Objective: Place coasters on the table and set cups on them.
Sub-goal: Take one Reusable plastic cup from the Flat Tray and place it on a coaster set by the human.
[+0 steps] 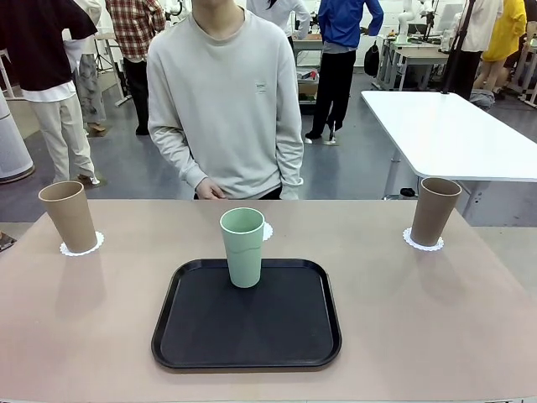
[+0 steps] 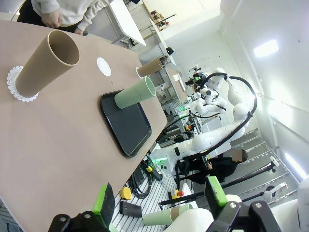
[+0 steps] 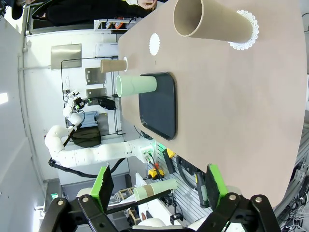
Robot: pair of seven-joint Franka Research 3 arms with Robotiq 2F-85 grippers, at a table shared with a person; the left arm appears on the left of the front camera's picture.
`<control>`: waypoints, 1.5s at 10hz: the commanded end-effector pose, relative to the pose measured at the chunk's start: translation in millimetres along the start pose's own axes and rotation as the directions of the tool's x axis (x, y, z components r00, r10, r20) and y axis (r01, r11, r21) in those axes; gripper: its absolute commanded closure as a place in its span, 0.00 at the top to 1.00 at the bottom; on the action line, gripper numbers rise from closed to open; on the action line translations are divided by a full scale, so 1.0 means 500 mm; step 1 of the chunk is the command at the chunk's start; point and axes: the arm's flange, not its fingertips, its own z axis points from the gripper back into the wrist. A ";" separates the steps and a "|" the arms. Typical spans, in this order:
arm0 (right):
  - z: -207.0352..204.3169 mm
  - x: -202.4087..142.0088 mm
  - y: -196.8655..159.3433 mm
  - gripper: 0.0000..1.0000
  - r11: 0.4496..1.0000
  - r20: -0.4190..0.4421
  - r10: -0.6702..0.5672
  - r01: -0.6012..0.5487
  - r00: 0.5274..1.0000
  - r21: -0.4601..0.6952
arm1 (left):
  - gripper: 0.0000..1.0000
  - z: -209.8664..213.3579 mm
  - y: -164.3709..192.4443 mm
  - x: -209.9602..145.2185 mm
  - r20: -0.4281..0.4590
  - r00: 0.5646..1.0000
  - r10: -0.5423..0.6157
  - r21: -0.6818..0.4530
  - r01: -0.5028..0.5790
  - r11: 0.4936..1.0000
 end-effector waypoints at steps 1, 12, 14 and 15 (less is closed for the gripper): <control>0.001 0.000 0.000 1.00 1.000 0.007 -0.002 0.002 1.000 0.008 | 1.00 0.001 -0.005 -0.001 0.003 1.000 -0.003 -0.009 0.003 1.000; 0.001 0.000 0.000 1.00 1.000 0.007 -0.002 0.002 1.000 0.008 | 1.00 0.001 -0.005 -0.001 0.003 1.000 -0.003 -0.009 0.003 1.000; -0.022 0.019 0.092 1.00 0.976 -0.037 0.191 -0.194 0.981 -0.102 | 1.00 0.001 -0.005 -0.001 0.003 1.000 -0.003 -0.009 0.003 1.000; -0.077 0.033 0.189 1.00 0.906 -0.124 0.297 -0.321 0.947 -0.277 | 1.00 0.001 -0.005 -0.001 0.003 1.000 -0.003 -0.009 0.003 1.000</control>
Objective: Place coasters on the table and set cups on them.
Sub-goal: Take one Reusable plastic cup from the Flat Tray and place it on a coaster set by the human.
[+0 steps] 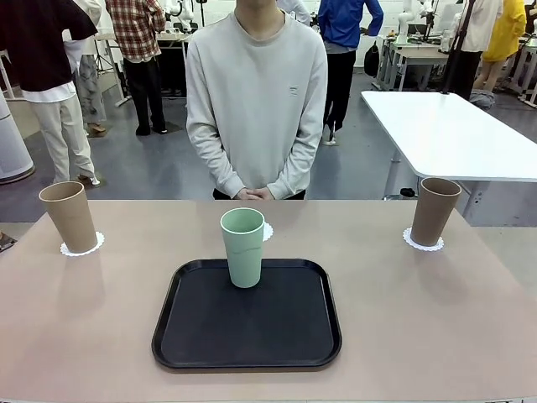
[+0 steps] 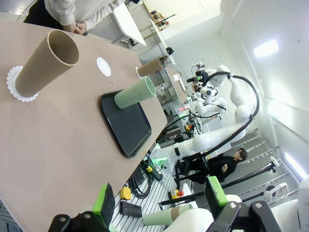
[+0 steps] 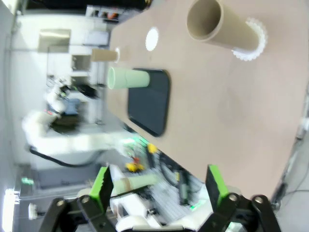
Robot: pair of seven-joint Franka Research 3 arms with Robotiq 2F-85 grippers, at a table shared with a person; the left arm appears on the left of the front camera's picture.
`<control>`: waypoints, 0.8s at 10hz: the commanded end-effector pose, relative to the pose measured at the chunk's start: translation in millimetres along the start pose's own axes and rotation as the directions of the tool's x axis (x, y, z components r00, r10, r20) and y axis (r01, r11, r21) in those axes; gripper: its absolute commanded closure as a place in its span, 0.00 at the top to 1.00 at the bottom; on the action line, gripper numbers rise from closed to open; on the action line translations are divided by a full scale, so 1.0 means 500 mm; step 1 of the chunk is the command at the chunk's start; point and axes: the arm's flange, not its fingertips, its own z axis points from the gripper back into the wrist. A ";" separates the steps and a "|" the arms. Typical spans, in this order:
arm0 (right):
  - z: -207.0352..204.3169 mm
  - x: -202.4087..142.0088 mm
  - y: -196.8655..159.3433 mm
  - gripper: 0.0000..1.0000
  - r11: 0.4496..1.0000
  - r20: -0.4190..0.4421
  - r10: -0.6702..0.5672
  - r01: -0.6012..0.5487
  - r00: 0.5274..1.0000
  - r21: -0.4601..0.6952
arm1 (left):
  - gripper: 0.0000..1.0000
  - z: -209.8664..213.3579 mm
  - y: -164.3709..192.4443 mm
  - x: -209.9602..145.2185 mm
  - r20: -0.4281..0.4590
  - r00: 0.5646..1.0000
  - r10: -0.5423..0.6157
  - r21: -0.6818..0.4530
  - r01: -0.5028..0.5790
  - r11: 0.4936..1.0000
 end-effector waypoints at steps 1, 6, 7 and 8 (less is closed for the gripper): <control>-0.103 0.068 0.195 1.00 0.923 -0.137 0.216 -0.248 0.967 -0.294 | 1.00 0.002 -0.005 -0.002 0.004 1.000 -0.003 -0.009 0.003 1.000; -0.618 0.023 0.454 1.00 0.562 -0.536 0.628 -0.805 0.564 -0.188 | 1.00 0.002 -0.005 -0.002 0.004 1.000 -0.003 -0.009 0.003 1.000; -0.665 -0.002 0.419 1.00 0.515 -0.551 0.664 -0.843 0.506 -0.154 | 1.00 0.002 -0.005 -0.002 0.004 1.000 -0.003 -0.009 0.003 1.000; -0.690 -0.003 0.388 1.00 0.462 -0.573 0.673 -0.871 0.468 -0.168 | 1.00 0.002 -0.005 -0.002 0.004 1.000 -0.003 -0.009 0.003 1.000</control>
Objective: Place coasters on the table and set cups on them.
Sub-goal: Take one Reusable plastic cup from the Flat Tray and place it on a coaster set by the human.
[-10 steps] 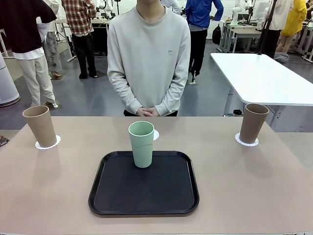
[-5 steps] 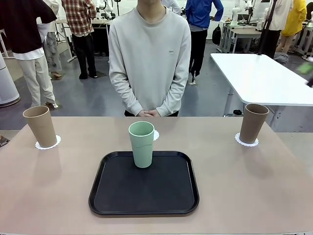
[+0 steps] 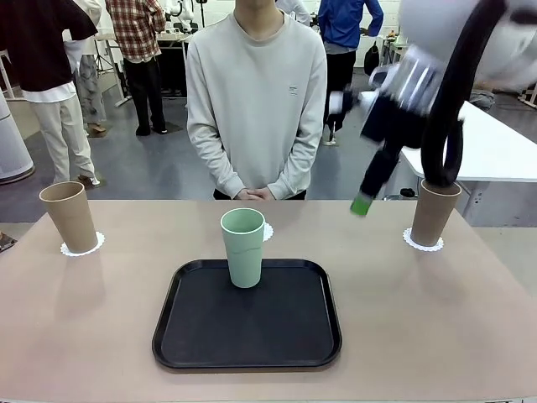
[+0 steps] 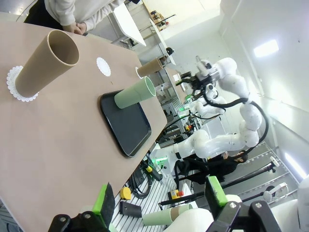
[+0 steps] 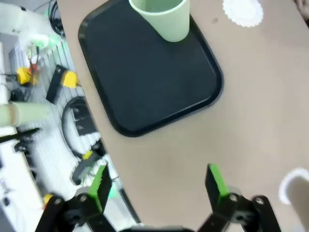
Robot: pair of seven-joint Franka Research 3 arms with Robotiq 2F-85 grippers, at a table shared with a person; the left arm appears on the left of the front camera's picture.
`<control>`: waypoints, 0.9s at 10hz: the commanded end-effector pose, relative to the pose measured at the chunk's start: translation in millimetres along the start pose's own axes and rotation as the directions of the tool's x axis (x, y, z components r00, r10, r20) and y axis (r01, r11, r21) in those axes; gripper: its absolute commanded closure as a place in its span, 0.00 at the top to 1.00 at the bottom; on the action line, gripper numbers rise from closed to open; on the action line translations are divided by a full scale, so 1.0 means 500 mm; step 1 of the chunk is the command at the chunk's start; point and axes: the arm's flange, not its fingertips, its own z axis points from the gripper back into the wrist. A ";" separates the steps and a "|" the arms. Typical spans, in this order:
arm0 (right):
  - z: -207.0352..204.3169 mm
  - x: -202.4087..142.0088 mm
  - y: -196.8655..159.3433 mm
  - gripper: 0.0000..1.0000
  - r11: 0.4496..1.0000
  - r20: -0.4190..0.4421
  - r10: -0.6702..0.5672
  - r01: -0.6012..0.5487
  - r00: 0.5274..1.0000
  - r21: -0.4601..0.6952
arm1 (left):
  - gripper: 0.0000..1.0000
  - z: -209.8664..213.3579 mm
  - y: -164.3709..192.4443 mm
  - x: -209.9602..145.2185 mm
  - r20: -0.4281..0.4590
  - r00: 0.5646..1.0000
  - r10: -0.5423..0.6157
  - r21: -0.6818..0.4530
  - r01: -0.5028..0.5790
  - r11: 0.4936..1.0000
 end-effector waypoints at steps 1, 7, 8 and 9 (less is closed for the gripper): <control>-0.031 -0.071 -0.056 1.00 0.999 0.042 0.034 -0.033 0.999 -0.022 | 1.00 0.002 -0.005 -0.001 0.003 1.000 -0.003 -0.008 0.003 1.000; -0.048 -0.108 -0.081 1.00 1.000 0.052 0.002 -0.004 0.999 0.031 | 1.00 0.002 -0.005 -0.001 0.003 1.000 -0.003 -0.008 0.003 1.000; -0.048 -0.108 -0.081 1.00 1.000 0.052 0.002 -0.004 0.999 0.031 | 1.00 0.002 -0.005 -0.001 0.003 1.000 -0.003 -0.008 0.003 1.000; -0.048 -0.108 -0.081 1.00 1.000 0.052 0.002 -0.004 0.999 0.031 | 1.00 0.002 -0.005 -0.001 0.003 1.000 -0.003 -0.008 0.003 1.000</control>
